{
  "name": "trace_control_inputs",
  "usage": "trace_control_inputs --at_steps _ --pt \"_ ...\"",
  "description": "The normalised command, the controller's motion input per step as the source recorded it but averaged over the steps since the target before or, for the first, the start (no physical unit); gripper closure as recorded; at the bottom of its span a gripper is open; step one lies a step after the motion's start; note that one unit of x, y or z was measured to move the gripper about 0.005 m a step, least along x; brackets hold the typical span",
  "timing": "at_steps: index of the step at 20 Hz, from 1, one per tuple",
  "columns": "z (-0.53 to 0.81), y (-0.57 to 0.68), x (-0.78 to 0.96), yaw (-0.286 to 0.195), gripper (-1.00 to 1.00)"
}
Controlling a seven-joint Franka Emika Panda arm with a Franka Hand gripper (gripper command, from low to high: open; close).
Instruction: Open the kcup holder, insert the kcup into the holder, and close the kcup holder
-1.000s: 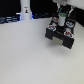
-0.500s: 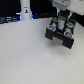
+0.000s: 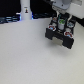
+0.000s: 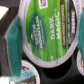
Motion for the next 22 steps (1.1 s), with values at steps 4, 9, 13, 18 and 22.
trace_control_inputs --at_steps 4,9,13,18,22 --pt "-0.12 0.14 0.10 0.026 1.00" --pt "0.01 0.15 0.09 0.032 -1.00" --pt "0.28 0.11 0.12 0.056 -1.00" --pt "0.34 0.06 0.14 0.064 -1.00" --pt "0.45 -0.09 0.27 0.091 -1.00"
